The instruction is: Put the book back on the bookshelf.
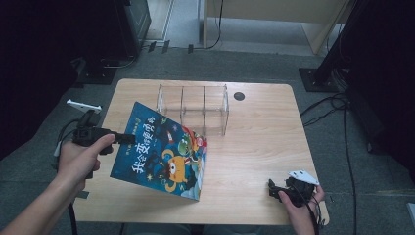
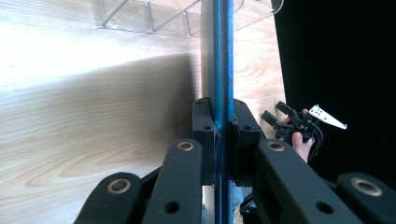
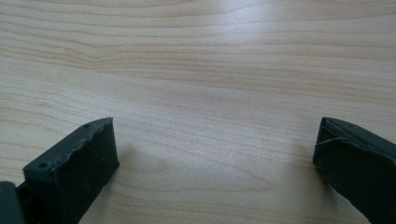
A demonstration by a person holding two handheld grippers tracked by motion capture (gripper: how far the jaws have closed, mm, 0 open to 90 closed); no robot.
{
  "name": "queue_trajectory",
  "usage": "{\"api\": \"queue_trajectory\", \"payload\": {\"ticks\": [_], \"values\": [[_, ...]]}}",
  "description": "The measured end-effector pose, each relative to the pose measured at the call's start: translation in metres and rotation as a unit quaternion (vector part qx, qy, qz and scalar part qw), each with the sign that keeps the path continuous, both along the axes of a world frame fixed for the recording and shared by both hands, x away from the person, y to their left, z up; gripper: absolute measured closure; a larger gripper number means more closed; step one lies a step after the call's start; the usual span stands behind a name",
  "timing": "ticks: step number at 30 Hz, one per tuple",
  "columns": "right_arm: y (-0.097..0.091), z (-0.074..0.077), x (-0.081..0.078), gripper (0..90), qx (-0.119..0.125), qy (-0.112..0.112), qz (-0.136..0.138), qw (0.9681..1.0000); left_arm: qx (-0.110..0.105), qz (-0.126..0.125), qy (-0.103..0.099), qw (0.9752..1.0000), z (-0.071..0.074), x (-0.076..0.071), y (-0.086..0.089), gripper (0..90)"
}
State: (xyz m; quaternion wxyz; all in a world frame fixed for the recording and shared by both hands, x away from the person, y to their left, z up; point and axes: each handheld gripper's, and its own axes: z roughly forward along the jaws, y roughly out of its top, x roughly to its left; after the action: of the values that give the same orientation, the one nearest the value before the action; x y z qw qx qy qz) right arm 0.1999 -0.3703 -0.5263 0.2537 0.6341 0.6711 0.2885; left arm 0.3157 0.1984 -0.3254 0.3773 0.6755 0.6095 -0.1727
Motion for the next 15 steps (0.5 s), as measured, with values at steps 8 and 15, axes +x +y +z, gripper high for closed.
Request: {"api": "queue_trajectory", "payload": {"ticks": [8, 15], "values": [[0.0, 0.0, 0.001, 0.0, 0.0, 0.0, -0.001, 1.0, 0.013, 0.011, -0.011, 0.9998, 0.011, -0.005, 0.017, 84.6], [0.0, 0.0, 0.001, 0.0, 0.0, 0.0, -0.001, 1.0, 0.022, 0.017, -0.015, 0.9995, 0.017, -0.006, 0.026, 84.6]]}}
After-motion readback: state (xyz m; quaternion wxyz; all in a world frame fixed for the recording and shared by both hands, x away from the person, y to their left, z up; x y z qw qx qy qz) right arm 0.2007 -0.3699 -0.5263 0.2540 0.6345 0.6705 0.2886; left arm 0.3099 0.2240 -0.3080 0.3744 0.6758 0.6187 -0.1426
